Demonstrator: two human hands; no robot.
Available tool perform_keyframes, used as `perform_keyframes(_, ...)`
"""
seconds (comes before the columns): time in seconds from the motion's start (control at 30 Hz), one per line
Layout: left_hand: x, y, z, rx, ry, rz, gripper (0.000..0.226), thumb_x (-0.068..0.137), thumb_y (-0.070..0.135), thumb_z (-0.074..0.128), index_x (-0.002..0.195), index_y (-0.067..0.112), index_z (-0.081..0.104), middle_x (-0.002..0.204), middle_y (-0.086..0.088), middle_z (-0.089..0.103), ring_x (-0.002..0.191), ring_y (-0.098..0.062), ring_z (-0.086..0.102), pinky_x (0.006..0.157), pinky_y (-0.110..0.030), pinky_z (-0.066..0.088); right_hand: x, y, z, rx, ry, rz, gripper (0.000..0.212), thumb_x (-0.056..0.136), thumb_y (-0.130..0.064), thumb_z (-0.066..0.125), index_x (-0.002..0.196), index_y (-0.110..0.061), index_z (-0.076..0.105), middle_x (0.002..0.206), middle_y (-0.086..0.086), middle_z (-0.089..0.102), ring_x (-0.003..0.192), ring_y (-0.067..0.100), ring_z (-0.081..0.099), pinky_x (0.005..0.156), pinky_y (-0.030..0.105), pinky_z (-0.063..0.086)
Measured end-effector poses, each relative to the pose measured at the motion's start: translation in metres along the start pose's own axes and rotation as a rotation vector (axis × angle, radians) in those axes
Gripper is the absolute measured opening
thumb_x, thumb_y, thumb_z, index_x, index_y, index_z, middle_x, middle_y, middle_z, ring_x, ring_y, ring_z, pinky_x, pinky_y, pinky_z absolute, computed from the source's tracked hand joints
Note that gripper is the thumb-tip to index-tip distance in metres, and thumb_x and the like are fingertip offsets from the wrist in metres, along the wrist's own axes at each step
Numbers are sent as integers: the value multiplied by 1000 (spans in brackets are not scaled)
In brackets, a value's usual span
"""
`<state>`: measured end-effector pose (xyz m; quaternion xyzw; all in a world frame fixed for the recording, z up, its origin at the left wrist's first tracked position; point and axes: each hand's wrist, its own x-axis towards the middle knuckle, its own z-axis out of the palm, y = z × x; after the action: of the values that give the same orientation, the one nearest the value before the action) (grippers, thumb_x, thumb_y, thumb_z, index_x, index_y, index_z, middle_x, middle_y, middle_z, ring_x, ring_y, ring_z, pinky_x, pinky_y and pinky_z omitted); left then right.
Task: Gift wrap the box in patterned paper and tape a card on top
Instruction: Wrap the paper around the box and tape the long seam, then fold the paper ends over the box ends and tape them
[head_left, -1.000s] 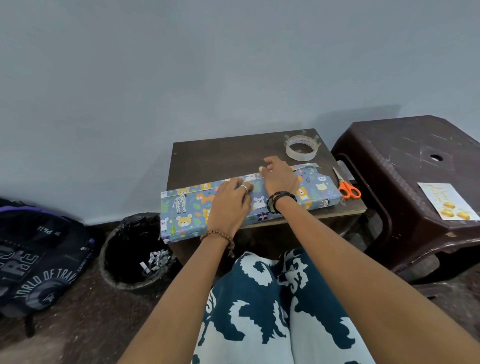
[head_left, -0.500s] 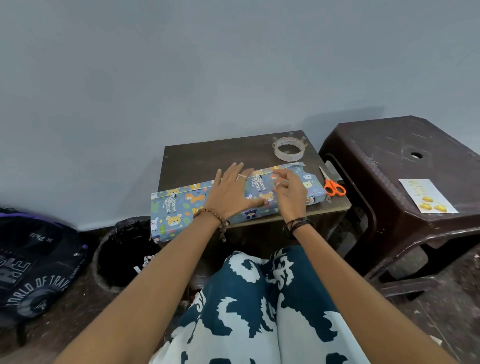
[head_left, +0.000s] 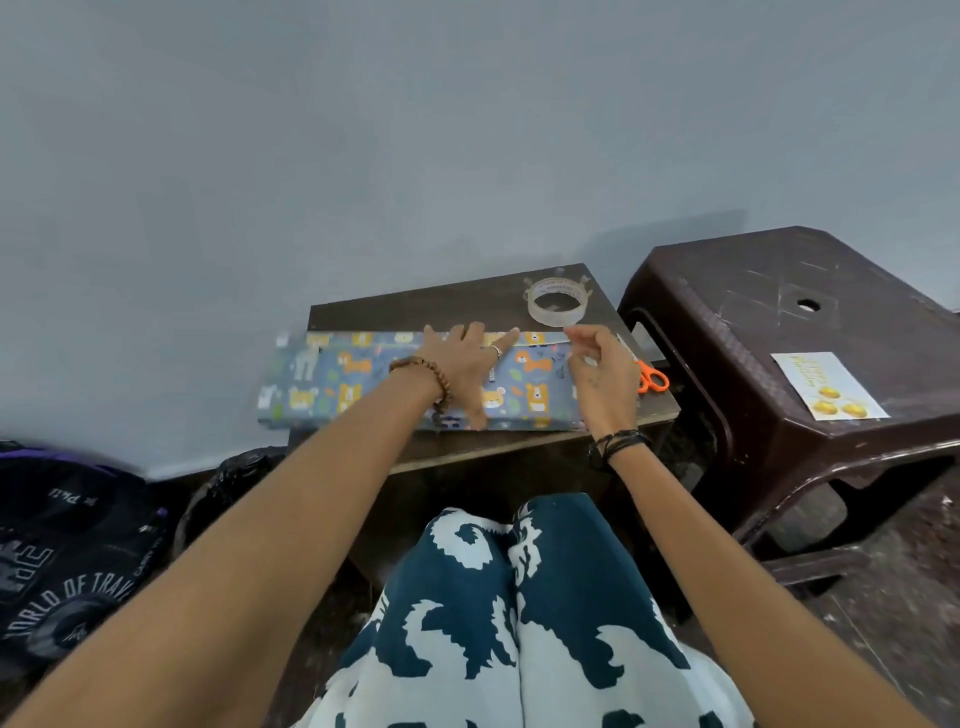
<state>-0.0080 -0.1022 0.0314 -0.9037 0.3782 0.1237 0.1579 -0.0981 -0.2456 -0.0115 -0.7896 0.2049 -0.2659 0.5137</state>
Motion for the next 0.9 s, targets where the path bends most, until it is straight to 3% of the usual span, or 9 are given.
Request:
perform_keyframes(0.07,-8,-9,-17,101,40,29,128,61,46,80,146,30,-16,154,-14,6,142,-29,8,108,-65,16,6,-11,-8,-70,-35,-93,30,87,-1,53,113,-9,63,116,3,63,108,14,56,90,21,44)
perform_keyframes(0.2,-29,-29,-55,335,118,88,137,58,39,83,145,26,-21,153,-11,5,143,-24,4,107,-64,19,21,-40,-24,-166,-168,-126,26,84,-20,65,110,-17,67,108,-5,66,92,6,54,68,-2,35)
perform_keyframes(0.27,-38,-37,-68,434,137,124,137,59,34,84,144,26,-23,153,-8,2,144,-22,-1,108,-63,17,27,-52,-30,-156,-289,-57,33,81,-33,70,108,-15,68,104,-4,67,93,8,58,74,2,40)
perform_keyframes(0.37,-47,-47,-77,474,155,188,133,63,23,83,140,33,-25,155,-7,-3,144,-21,-8,112,-58,12,29,-63,-33,-77,-465,56,44,77,-40,72,109,-10,67,110,5,68,100,18,63,94,31,48)
perform_keyframes(0.4,-47,-48,-77,476,162,211,131,66,21,81,137,35,-28,156,-6,-4,144,-21,-9,112,-56,10,28,-64,-31,-39,-529,95,40,78,-38,72,109,-12,67,110,2,67,99,15,63,93,30,48)
perform_keyframes(0.5,-47,-45,-68,507,174,263,119,76,15,72,133,37,-30,156,-6,-9,144,-20,-11,112,-56,5,20,-62,-25,179,-669,240,21,81,-20,71,100,-12,66,92,1,69,74,8,67,69,18,53)
perform_keyframes(0.6,-44,-40,-57,573,187,266,105,86,5,57,135,35,-29,156,-5,-17,144,-20,-14,111,-63,4,12,-54,-18,367,-665,341,6,83,-8,67,88,-11,66,80,4,70,56,5,66,54,16,53)
perform_keyframes(0.7,-37,-35,-44,607,188,276,96,90,-3,45,135,34,-30,155,-3,-20,144,-20,-12,109,-66,4,3,-46,-10,493,-608,444,3,88,-2,60,85,-4,61,53,-1,66,36,1,56,35,12,42)
perform_keyframes(0.9,-25,-39,-5,574,166,222,89,94,-5,38,140,35,-27,155,1,-20,145,-21,-3,111,-62,10,2,-13,21,488,-508,648,12,83,-13,69,77,-3,67,62,10,67,50,20,57,51,24,52)
